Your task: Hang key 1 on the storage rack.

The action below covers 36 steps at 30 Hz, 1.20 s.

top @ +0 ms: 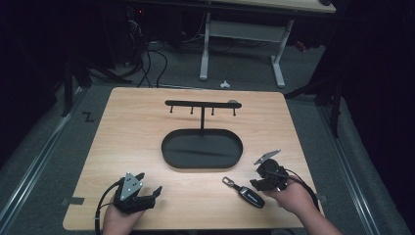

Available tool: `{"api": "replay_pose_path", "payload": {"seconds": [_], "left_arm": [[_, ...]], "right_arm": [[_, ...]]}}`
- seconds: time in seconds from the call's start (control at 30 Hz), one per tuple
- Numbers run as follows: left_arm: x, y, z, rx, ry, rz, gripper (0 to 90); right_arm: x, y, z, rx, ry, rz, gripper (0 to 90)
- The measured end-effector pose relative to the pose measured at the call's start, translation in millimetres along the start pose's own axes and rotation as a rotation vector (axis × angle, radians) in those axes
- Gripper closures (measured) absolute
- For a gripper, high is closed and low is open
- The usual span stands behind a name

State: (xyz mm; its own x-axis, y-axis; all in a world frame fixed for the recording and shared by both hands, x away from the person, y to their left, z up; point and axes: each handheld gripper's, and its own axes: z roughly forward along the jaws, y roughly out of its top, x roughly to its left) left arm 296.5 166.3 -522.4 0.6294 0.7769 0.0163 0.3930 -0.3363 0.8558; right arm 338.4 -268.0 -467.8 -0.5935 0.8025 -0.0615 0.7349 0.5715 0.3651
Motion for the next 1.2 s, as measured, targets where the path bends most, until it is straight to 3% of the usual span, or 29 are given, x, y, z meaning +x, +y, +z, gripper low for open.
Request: {"api": "replay_pose_path", "payload": {"seconds": [0.2, 0.5, 0.83, 1.2], "left_arm": [[-1.0, 0.1, 1.2, 0.005, -0.005, 0.009, 21.7], [-1.3, 0.7, 1.4, 0.003, -0.011, 0.011, 21.7], [-1.7, 1.4, 2.2, 0.007, -0.019, 0.019, 21.7], [-1.7, 1.7, 2.0, 0.006, -0.020, 0.021, 21.7]], "right_arm": [[1.6, 11.5, -0.8, 0.084, 0.003, -0.034, 48.9], [5.2, 24.7, -0.6, 0.174, 0.013, -0.039, 42.6], [17.4, 37.1, -0.1, 0.203, 0.039, -0.062, 38.1], [34.3, 49.4, 3.0, 0.216, 0.062, -0.130, 33.7]]}}
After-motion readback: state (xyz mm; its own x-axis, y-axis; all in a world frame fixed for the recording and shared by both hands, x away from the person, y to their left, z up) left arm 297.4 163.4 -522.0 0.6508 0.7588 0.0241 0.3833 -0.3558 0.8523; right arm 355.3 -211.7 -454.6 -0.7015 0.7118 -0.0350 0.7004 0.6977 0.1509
